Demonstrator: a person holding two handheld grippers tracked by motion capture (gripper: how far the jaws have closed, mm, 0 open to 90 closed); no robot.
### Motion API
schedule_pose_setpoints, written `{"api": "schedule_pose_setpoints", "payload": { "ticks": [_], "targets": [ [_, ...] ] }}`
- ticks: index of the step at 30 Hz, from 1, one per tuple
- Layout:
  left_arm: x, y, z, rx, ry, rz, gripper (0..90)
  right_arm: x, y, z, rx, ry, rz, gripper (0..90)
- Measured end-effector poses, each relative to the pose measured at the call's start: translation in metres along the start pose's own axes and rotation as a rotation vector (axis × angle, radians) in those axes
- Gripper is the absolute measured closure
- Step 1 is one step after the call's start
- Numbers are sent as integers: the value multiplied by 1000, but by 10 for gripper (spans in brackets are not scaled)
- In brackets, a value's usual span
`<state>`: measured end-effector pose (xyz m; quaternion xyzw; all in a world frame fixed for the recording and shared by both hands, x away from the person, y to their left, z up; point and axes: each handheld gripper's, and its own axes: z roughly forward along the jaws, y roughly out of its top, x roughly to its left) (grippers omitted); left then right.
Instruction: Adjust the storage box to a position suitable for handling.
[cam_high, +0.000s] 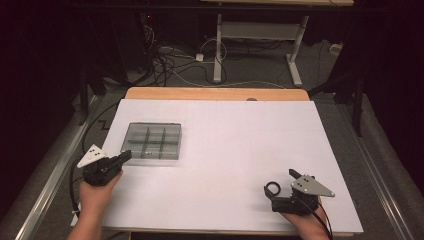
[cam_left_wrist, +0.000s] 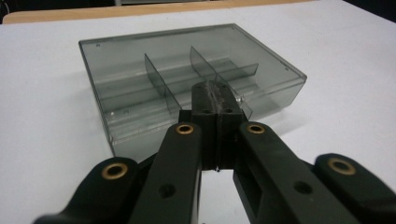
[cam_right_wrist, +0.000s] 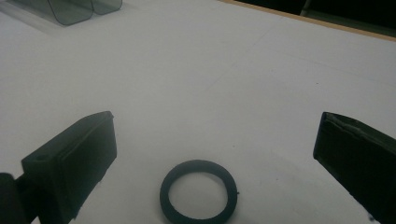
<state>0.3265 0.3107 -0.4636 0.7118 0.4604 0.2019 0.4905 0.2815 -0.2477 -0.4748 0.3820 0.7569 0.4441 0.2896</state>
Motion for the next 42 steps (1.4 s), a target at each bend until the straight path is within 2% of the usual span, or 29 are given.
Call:
{"api": "schedule_pose_setpoints", "payload": {
  "ticks": [10, 22, 31, 42],
  "targets": [
    [4, 20, 16, 3, 15, 25, 878, 0, 1, -1, -8, 4, 0, 0],
    [24, 33, 34, 6, 15, -19, 878, 0, 1, -1, -7, 5, 8, 0],
    [38, 45, 45, 18, 48, -10, 879, 0, 0, -1, -8, 5, 10, 0],
    [63, 58, 59, 39, 88, -47, 880, 0, 0, -1, -6, 6, 5, 0]
  ]
}}
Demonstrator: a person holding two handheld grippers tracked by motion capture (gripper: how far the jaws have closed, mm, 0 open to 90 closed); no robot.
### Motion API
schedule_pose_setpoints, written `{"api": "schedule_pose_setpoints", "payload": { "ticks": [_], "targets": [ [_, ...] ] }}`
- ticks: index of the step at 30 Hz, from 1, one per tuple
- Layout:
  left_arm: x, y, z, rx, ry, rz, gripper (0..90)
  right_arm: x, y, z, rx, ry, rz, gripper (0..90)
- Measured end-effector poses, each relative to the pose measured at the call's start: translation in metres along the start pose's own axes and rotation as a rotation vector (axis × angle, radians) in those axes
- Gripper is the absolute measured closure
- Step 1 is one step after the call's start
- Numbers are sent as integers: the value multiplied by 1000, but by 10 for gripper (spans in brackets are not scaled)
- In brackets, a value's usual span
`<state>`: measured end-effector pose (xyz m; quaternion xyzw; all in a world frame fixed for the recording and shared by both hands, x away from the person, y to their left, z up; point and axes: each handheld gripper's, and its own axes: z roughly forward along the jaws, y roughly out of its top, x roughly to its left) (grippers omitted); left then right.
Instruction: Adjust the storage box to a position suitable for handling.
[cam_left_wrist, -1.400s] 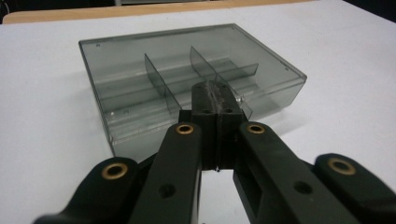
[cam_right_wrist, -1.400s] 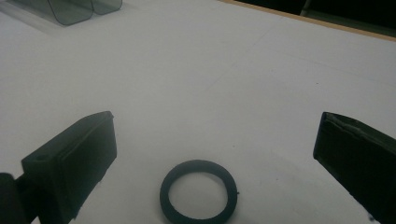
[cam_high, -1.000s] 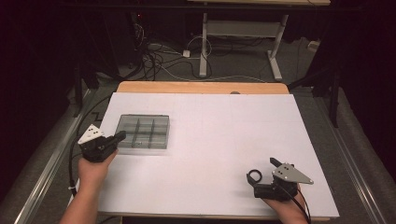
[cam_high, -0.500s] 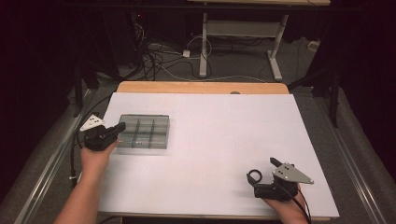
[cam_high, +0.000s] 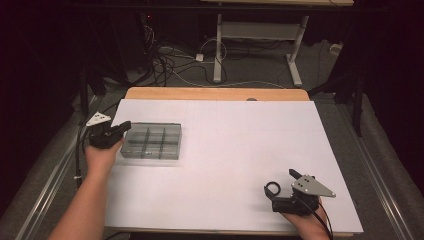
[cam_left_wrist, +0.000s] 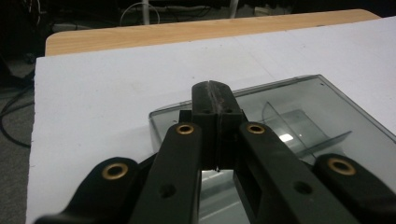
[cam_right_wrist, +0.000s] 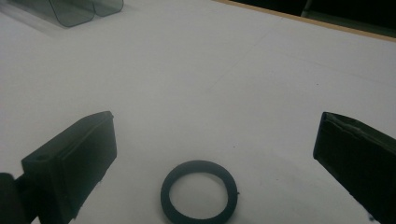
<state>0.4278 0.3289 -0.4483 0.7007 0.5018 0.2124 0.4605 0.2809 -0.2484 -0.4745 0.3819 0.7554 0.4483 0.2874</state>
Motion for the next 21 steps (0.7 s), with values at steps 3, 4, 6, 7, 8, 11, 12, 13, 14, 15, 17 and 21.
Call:
{"api": "schedule_pose_setpoints", "payload": {
  "ticks": [3, 4, 6, 7, 8, 11, 12, 13, 14, 15, 17, 21],
  "targets": [
    [6, 4, 5, 8, 12, -2, 880, 0, 0, 0, 1, -1, 3, 0],
    [9, 4, 7, 4, 17, -9, 880, 0, 0, 0, 1, -2, 3, 0],
    [14, 7, 12, 30, 30, -13, 881, 0, 0, 0, 3, -2, 2, 0],
    [16, 7, 14, 38, 32, -14, 881, 0, 0, 0, 3, -2, 2, 0],
    [18, 8, 16, 42, 36, -15, 881, 0, 0, 0, 4, -2, 4, 0],
    [26, 9, 20, 30, 49, -31, 881, 0, -1, 0, 4, -2, 4, 0],
    [30, 10, 22, 31, 48, -44, 881, 0, -1, 0, 4, -3, 4, 0],
    [32, 10, 23, 47, 52, -44, 881, -1, -1, 0, 4, -3, 5, 0],
    [34, 10, 25, 53, 60, -40, 881, -1, -1, 0, 6, -3, 6, 0],
    [36, 11, 26, 56, 59, -43, 881, -1, -1, 0, 6, -4, 7, 0],
    [39, 12, 29, 61, 66, -50, 881, 0, -1, 0, 3, -5, 6, 0],
    [43, 14, 35, 69, 73, -53, 881, 0, 0, 0, 1, -8, 6, 0]
  ]
}}
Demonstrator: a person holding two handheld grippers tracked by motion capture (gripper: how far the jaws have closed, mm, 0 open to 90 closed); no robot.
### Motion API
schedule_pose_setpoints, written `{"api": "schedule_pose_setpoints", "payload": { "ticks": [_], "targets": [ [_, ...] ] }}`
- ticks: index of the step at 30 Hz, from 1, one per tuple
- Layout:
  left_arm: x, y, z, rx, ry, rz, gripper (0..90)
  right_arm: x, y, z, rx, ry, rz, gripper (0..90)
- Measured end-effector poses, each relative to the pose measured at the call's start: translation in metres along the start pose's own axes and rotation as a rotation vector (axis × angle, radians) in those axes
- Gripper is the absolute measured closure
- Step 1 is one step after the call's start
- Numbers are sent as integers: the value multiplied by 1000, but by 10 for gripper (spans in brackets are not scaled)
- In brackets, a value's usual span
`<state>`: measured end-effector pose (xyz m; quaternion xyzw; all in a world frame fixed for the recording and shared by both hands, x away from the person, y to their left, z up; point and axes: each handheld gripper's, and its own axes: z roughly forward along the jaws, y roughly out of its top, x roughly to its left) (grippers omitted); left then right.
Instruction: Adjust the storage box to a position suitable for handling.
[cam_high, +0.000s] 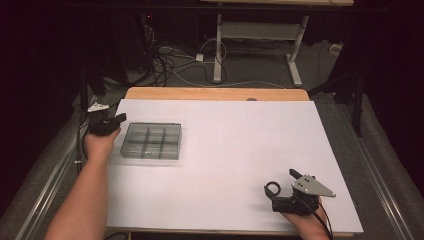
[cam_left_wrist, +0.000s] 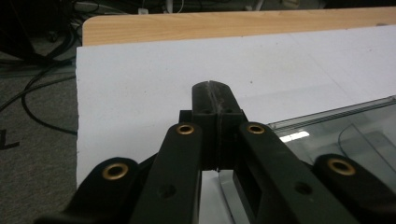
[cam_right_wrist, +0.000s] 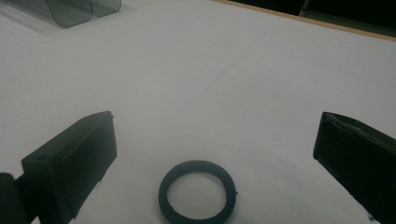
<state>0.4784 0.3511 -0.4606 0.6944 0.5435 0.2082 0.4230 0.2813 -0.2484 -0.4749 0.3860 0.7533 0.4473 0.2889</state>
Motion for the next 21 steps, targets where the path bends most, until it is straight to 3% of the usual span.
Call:
{"api": "schedule_pose_setpoints", "payload": {
  "ticks": [2, 12, 21],
  "targets": [
    [-1, 1, 4, 15, 7, 18, 881, 0, 0, 0, -2, 1, 2, 0],
    [-3, -4, 19, 60, 3, 24, 881, 0, 0, -1, -4, 1, -2, 0],
    [-4, -5, 21, 72, -1, 23, 882, -1, 0, -3, -7, -3, -1, 0]
  ]
}}
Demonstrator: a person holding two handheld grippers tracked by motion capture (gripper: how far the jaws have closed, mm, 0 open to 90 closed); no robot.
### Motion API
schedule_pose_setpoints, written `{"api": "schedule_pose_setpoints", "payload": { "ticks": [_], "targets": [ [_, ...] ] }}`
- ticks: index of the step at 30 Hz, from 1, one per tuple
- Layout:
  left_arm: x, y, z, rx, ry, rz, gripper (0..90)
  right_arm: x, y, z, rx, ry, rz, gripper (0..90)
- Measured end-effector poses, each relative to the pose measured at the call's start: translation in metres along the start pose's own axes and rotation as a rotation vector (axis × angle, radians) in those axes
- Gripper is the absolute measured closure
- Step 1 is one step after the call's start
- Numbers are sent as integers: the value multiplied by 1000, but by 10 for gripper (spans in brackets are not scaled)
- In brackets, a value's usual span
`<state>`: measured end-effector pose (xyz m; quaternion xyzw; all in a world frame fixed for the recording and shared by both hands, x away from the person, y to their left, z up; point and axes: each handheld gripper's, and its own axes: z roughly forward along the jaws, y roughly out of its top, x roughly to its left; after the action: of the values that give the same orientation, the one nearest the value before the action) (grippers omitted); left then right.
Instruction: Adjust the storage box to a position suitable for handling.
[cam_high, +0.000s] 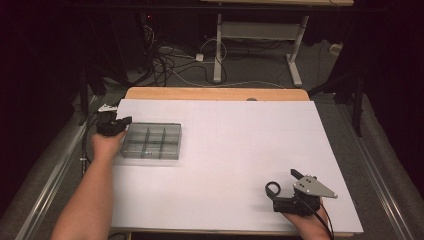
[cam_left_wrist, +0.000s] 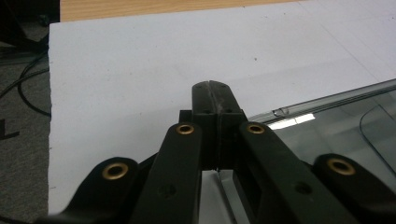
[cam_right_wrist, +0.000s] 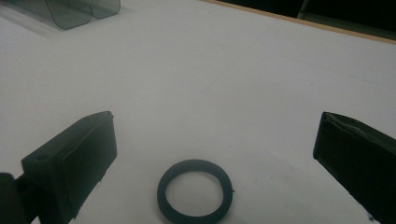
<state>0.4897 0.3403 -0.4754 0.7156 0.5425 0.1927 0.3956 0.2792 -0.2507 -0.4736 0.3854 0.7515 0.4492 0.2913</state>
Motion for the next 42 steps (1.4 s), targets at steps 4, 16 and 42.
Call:
{"api": "schedule_pose_setpoints", "payload": {
  "ticks": [4, 16, 42],
  "targets": [
    [0, -1, -1, 0, -5, -4, 882, 1, 0, 1, 0, 0, 0, 0],
    [-11, -6, -2, -11, -38, 18, 882, 3, 0, 2, 2, 1, -2, 0],
    [-96, -18, 1, -2, -162, 156, 881, 4, 2, -1, -12, 4, 8, 0]
  ]
}}
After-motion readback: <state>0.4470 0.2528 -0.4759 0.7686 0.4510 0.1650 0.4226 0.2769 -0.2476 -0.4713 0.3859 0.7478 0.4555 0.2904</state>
